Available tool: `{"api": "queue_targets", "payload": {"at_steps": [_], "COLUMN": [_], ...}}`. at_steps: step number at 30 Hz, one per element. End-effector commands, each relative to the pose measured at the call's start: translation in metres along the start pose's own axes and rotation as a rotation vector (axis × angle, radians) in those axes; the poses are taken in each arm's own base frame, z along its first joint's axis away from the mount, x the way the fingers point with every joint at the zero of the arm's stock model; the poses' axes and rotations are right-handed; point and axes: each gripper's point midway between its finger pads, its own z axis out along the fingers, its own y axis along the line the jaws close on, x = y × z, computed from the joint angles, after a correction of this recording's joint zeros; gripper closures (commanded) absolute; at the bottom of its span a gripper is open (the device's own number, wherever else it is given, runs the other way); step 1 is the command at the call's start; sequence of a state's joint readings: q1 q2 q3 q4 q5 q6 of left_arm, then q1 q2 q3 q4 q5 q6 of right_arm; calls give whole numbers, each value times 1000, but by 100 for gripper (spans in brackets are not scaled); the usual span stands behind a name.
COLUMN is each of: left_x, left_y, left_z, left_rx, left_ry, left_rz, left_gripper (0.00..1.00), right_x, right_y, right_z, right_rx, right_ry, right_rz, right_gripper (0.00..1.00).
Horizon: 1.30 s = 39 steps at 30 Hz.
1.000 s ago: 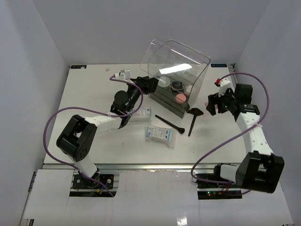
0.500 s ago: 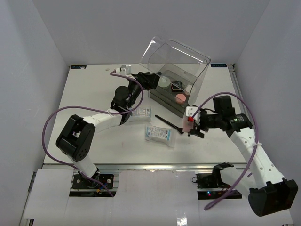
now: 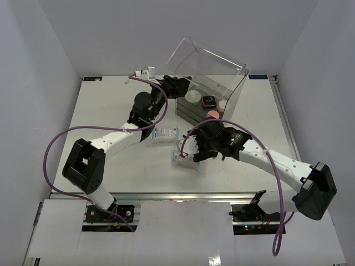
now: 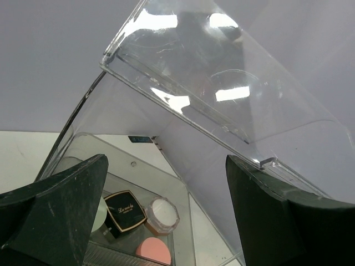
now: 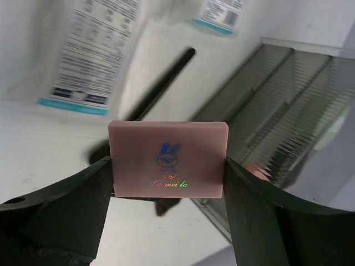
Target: Organize the makeup
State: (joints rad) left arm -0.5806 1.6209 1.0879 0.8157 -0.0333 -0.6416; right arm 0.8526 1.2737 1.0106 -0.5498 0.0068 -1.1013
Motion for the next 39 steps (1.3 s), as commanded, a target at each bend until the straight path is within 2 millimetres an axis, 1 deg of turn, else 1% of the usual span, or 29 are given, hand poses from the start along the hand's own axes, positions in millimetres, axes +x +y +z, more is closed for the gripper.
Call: {"api": "queue_targets", "payload": {"at_steps": [1, 3, 6, 8, 11, 12, 17, 21, 23, 28, 29, 31, 35, 38, 39], "left_x": [-53, -56, -58, -60, -60, -60, -64, -66, -66, -67, -67, -67, -66, -65, -65], "left_y": [-36, -39, -41, -43, -44, -44, -46, -46, -47, -47, -47, -48, -48, -48, -47], "left_z": [4, 6, 8, 10, 11, 11, 13, 13, 12, 13, 13, 13, 13, 13, 13], "left_rx": [54, 59, 59, 63, 62, 62, 61, 60, 61, 63, 64, 65, 65, 66, 66], "left_ry": [-74, -72, -68, -70, -66, -67, -70, -72, -72, -71, -72, -71, -69, -67, -66], "left_rz": [13, 13, 15, 14, 12, 14, 13, 18, 17, 17, 17, 17, 12, 11, 11], "left_gripper": [2, 2, 2, 2, 2, 2, 2, 2, 2, 2, 2, 2, 2, 2, 2], "right_x": [8, 7, 12, 10, 11, 15, 20, 31, 41, 58, 61, 68, 87, 96, 98], "right_y": [-83, -101, -120, -133, -146, -150, -170, -183, -188, -199, -199, -202, -208, -207, -205], "right_z": [-19, -21, -27, -32, -33, -35, -35, -36, -36, -41, -37, -39, -32, -23, -21], "right_rx": [317, 383, 449, 501, 538, 551, 590, 606, 604, 614, 603, 601, 581, 555, 545], "right_ry": [163, 189, 257, 271, 308, 339, 409, 478, 518, 587, 599, 632, 701, 724, 730], "right_rz": [-76, -90, -127, -143, -162, -165, -186, -203, -208, -204, -211, -210, -201, -209, -213], "right_gripper": [92, 92, 92, 92, 92, 92, 92, 91, 91, 90, 90, 89, 87, 80, 62]}}
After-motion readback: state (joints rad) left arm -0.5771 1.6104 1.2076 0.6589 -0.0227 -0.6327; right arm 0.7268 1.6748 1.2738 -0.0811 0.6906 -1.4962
